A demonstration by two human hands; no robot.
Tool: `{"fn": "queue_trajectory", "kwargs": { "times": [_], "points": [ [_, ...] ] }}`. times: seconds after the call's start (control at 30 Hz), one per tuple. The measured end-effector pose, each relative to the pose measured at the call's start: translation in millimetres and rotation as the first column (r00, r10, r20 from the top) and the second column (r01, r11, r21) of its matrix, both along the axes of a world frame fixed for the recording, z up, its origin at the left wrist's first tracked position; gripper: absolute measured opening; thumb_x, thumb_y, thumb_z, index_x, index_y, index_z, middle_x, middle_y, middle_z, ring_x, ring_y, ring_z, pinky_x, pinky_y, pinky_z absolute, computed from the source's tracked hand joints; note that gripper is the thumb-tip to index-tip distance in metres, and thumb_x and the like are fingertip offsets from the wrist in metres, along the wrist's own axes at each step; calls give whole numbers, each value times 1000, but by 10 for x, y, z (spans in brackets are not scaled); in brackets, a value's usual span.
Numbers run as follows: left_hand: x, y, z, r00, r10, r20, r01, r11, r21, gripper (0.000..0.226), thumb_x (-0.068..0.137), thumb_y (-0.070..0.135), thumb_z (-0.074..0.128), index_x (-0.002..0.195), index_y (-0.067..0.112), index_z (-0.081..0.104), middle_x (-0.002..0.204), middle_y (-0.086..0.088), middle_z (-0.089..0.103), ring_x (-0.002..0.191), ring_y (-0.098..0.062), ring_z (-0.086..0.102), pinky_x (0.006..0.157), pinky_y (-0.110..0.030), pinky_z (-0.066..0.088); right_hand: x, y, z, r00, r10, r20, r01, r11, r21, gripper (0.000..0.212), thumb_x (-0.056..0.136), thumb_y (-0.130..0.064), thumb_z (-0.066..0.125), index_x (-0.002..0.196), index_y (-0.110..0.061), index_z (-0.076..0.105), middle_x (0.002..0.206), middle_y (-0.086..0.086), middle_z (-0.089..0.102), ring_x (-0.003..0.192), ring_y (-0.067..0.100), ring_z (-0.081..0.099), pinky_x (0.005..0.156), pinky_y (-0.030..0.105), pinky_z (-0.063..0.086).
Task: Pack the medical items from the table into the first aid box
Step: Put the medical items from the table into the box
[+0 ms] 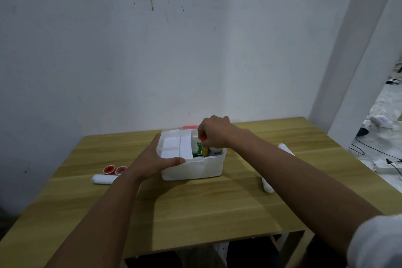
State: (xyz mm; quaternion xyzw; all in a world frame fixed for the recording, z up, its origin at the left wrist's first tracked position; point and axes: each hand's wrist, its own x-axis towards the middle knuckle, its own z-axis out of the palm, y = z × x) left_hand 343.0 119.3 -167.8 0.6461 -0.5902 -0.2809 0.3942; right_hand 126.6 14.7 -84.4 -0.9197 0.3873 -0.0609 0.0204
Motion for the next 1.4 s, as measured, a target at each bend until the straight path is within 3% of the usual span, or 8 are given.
{"fn": "queue_trajectory", "kwargs": {
  "times": [0.2,0.4,0.7,0.87,1.0,1.17,1.27,1.4],
  "points": [
    [5,-8,4,1000,-10,9,10,1000,-2,104,56,70,85,145,46,35,134,19,52,121,-9,52,82,-27,54,109,-19,102,983,45,-178,-53,998,-43,14,87,-6,71,93,-18,71,100,-1,71,99,23,62,85,42,29],
    [-14,-2,8,1000,1,18,-1,1000,-3,98,60,64,85,141,47,33,130,19,51,117,-9,51,77,-22,51,197,99,65,950,37,-309,-65,995,-81,25,87,8,60,85,-17,55,96,6,61,98,29,61,103,52,31],
    [-37,-11,9,1000,24,14,-24,1000,-19,98,61,62,88,141,46,34,130,21,51,119,-11,51,77,-21,48,194,121,-90,919,83,-387,-150,978,-145,24,89,-7,66,73,-22,58,75,-8,57,84,19,58,104,53,31],
    [-32,0,12,1000,11,2,-11,1000,-4,105,55,69,86,144,44,37,134,18,53,120,-12,52,79,-25,51,-69,2,219,997,77,20,-79,992,97,23,83,-29,80,106,-26,77,104,-10,75,100,12,63,93,39,45],
    [-54,19,48,1000,10,-27,-10,1000,-12,98,57,63,90,138,49,38,125,28,53,114,-5,53,77,-22,49,-587,-269,385,932,-146,332,128,989,76,21,88,-12,67,104,-16,80,106,3,78,97,16,71,91,28,55],
    [-42,32,63,1000,9,-23,-9,1000,7,110,47,70,88,142,47,37,129,19,53,116,-11,53,82,-35,56,-1381,-524,-17,837,-545,46,541,837,83,18,88,-11,57,105,-11,64,116,12,68,96,28,65,84,36,56],
    [-63,45,77,1000,6,-28,-6,1000,11,109,50,65,89,143,43,37,131,14,52,117,-15,52,80,-36,57,-1719,-434,-299,774,-617,-146,629,776,56,10,94,-13,54,103,-13,58,117,10,67,90,25,59,75,33,50],
    [-106,47,82,1000,8,-26,-8,1000,14,101,56,59,91,139,45,35,131,11,51,116,-17,51,76,-34,55,-1918,-348,-632,732,-622,-280,660,749,62,32,98,-12,50,128,-12,59,127,9,63,105,26,63,74,35,48]
  ]
}}
